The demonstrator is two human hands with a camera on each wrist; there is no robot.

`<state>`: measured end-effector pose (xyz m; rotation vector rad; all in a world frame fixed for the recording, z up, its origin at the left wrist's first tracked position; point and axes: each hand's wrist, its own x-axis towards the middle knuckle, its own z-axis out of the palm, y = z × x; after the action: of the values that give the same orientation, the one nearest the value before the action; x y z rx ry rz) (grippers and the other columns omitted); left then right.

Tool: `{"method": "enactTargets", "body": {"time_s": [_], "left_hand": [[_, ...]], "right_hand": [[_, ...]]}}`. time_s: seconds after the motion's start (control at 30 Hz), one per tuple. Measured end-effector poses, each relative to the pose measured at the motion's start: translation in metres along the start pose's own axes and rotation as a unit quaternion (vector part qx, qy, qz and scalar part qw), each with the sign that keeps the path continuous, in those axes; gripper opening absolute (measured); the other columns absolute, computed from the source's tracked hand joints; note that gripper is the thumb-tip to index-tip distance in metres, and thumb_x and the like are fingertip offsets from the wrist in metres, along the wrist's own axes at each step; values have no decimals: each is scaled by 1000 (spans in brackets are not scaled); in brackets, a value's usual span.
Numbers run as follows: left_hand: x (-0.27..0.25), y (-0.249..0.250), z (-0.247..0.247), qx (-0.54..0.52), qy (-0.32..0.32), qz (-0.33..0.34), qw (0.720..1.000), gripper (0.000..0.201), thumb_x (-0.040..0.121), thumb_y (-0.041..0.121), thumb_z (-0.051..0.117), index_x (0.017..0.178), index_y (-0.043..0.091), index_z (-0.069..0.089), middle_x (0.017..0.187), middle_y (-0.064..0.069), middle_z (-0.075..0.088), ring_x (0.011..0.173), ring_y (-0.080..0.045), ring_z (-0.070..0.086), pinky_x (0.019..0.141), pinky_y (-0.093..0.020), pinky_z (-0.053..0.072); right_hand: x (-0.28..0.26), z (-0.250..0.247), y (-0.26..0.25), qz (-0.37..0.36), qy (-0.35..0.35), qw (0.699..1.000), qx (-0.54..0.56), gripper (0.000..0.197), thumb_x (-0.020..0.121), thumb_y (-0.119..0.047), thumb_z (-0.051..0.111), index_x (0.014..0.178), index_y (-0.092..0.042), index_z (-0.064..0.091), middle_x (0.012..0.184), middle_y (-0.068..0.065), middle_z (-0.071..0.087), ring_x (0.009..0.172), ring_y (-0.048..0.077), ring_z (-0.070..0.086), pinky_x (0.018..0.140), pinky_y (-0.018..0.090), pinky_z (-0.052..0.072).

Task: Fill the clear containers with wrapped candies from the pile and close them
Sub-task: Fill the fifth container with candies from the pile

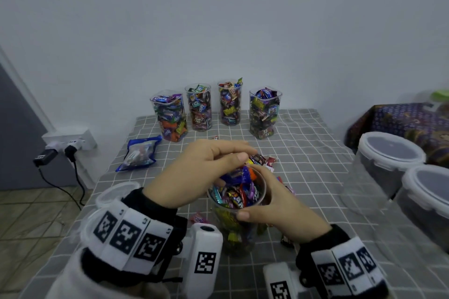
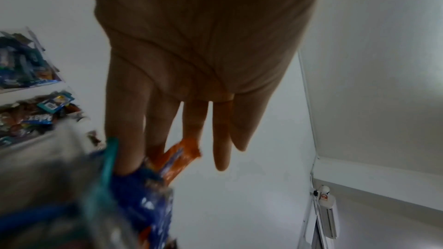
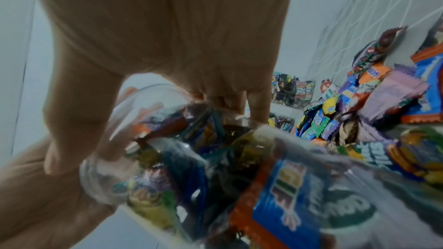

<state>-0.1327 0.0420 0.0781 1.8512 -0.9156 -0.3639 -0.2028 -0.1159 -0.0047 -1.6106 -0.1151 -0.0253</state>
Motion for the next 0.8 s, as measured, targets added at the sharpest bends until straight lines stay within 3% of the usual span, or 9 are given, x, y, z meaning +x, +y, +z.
{"method": "enactTargets", "body": {"time_s": [0.07,0.13,0.23,0.4,0.53,0.7,0.8], "left_hand": [[0,2,-4,38,23,7,999,23,93,27,52,104,41,66,104,32,62,98,14,58,70,-25,57],[1,3,-6,94,60,14,994,22,93,29,54,107,41,66,93,26,65,88,18,58,72,-13,48],[4,5,-4,210,63,-2,976,25,94,29,54,115,36,65,79,27,58,77,15,57,66,-4,42],[8,6,8,339,-4,-16,941,26,94,28,54,115,34,66,106,13,68,93,-2,58,82,-17,43],[7,4,12,346,-34,-22,937,21,90,27,58,106,35,70,89,17,62,82,2,54,68,-7,37],[2,4,4,305,71,1,950,18,91,23,58,103,30,70,82,20,54,85,-2,54,80,-22,45],[0,3,7,324,26,2,946,19,89,23,58,100,31,72,84,21,57,81,1,51,77,-14,43]], "right_hand": [[0,0,0,0,-2,1000,1,80,54,-27,81,125,-31,44,120,-7,62,110,10,61,90,25,50],[0,0,0,3,-1,1000,0,80,54,-27,81,125,-31,44,121,-6,61,111,10,60,89,23,50],[0,0,1,4,-1,1000,-3,80,54,-29,81,124,-32,44,123,-3,60,112,10,60,93,27,50],[0,-1,2,-2,4,1000,-13,78,54,-31,81,122,-35,44,124,-5,59,115,10,58,98,32,48],[-1,-2,3,-3,6,999,-38,75,54,-37,80,120,-40,45,129,-8,53,121,5,52,100,28,45],[0,-1,3,3,2,1000,4,80,53,-29,82,124,-31,43,121,-4,60,113,12,60,95,31,49],[0,-1,2,-2,5,1000,-2,78,53,-29,81,123,-30,45,120,-4,60,111,10,60,91,26,50]]}}
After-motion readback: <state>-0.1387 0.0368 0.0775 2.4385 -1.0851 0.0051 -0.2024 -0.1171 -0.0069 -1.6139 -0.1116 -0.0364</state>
